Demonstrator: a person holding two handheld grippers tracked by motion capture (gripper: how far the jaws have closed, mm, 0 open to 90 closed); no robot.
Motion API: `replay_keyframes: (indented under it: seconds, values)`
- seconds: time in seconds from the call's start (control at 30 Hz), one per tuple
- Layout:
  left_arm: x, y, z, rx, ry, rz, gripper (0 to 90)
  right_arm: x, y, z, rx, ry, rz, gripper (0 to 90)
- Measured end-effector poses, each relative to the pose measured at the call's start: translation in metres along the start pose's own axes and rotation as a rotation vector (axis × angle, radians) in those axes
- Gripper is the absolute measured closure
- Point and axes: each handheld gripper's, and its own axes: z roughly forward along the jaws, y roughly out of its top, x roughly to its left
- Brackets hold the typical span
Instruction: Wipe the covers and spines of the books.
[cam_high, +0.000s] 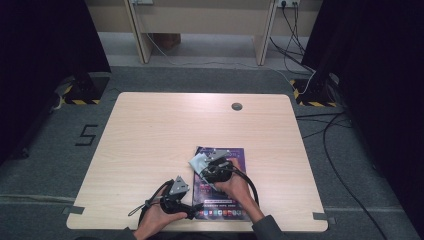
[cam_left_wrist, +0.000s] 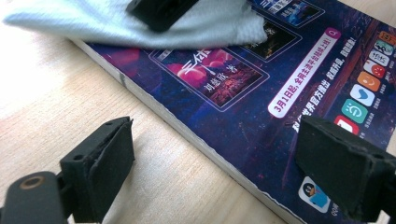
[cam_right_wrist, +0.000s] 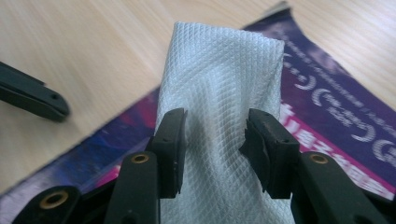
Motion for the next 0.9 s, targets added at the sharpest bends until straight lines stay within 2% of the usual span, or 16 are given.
replay_keyframes:
  seconds: [0.07, 0.13, 0.23, 0.33, 0.37, 0.43, 0.5, 0.6, 0.67, 0.73, 0.83, 0.9]
  values:
    - [0.0, 0.0, 0.0, -0.002, 0.002, -0.001, 10.9, -0.009, -0.003, -0.003, 0.006, -0.007, 0.018, 57.9]
    - [0.0, 0.0, 0.0, -0.002, 0.001, -0.001, 11.2, -0.023, -0.009, -0.006, 0.001, -0.018, 0.061, 57.6]
    - [0.0, 0.0, 0.0, -0.002, -0.001, 0.0, 11.1, -0.045, -0.019, -0.015, -0.001, -0.064, 0.121, 57.6]
    - [0.0, 0.0, 0.0, -0.004, -0.001, -0.002, 11.3, -0.067, -0.031, -0.026, 0.017, -0.137, 0.172, 56.5]
    - [0.0, 0.0, 0.0, -0.004, -0.003, -0.002, 11.3, -0.073, -0.035, -0.03, 0.021, -0.157, 0.205, 56.4]
    - [0.0, 0.0, 0.0, -0.005, -0.001, -0.003, 11.2, -0.084, -0.044, -0.036, 0.018, -0.17, 0.239, 56.3]
    - [0.0, -0.001, 0.0, -0.005, 0.0, -0.004, 11.3, -0.09, -0.05, -0.041, 0.008, -0.159, 0.279, 56.3]
    - [0.0, 0.0, 0.0, -0.005, 0.0, -0.003, 11.0, -0.089, -0.053, -0.043, 0.007, -0.163, 0.288, 57.8]
    - [-0.001, -0.001, 0.0, -0.009, 0.006, -0.005, 10.7, -0.083, -0.052, -0.043, 0.014, -0.166, 0.267, 58.5]
    - [0.0, 0.0, 0.0, -0.002, 0.006, 0.001, 10.3, -0.077, -0.052, -0.044, 0.02, -0.147, 0.259, 58.4]
    - [0.0, 0.0, 0.001, 0.0, 0.012, -0.004, 8.3, -0.067, -0.052, -0.045, 0.016, -0.16, 0.225, 58.5]
    - [0.0, 0.0, 0.001, 0.002, 0.015, -0.001, 8.2, -0.062, -0.052, -0.045, 0.019, -0.143, 0.206, 58.5]
